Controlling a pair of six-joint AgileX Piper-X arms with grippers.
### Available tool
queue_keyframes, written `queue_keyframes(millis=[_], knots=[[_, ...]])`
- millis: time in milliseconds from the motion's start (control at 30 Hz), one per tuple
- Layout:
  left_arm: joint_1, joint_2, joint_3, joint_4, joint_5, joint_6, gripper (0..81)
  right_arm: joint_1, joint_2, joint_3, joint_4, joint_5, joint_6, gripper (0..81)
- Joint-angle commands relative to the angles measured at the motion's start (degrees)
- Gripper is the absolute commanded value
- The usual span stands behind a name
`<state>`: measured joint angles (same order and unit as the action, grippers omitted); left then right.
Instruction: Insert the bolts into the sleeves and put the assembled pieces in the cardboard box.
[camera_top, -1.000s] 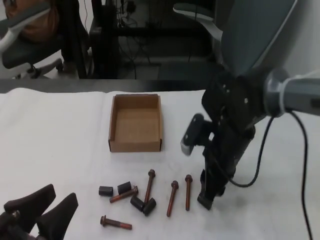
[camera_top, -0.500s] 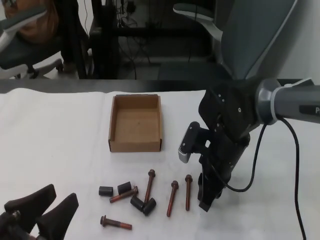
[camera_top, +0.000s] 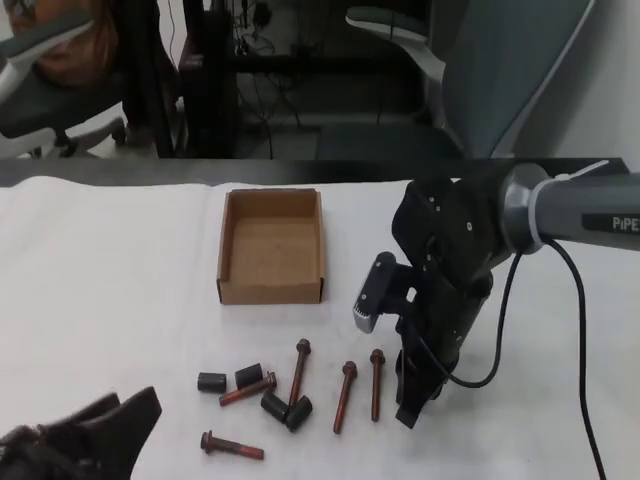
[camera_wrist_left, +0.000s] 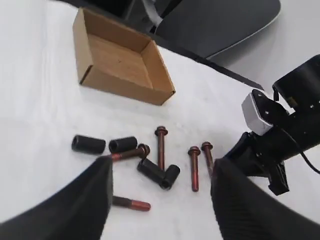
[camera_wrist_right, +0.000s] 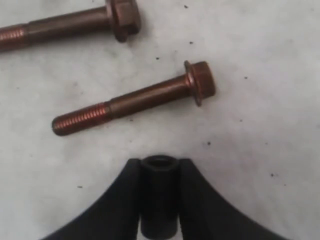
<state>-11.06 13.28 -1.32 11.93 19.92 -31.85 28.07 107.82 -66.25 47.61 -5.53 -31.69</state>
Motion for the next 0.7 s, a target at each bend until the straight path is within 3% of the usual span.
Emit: queue_keyframes(millis=[0,67,233,333,433,533,667], knots=[[-3.06,2.82,-0.46,-1.91,0.49,-8.02,51.8,-0.03,0.74,1.07,1.24,1.83,2.49,0.6],[-7.23,5.15,-0.46,-5.93,-2.03,-12.17,49.4,-0.03,-0.08,1.07,1.24,1.84,3.46,0.6],[-20.70,12.07,-3.50,-11.24,-16.12,-17.04,43.4,-0.03,-2.38,1.07,1.91,1.84,4.29,0.6],[-29.31,18.58,-6.79,-9.48,-29.09,-21.09,40.9,-0.03,-3.98,1.07,2.58,1.84,4.29,0.6],[-35.10,26.65,-11.27,-4.50,-38.76,-28.63,40.9,-0.03,-5.16,1.07,3.34,1.84,4.29,0.6],[-37.15,35.77,-16.43,-3.20,-42.77,-31.19,38.5,-0.03,-6.12,1.07,4.66,1.84,4.76,0.6],[-34.85,50.16,-23.85,-3.20,-46.98,-31.17,19.3,-0.03,-7.46,0.97,7.48,1.16,5.65,0.6]])
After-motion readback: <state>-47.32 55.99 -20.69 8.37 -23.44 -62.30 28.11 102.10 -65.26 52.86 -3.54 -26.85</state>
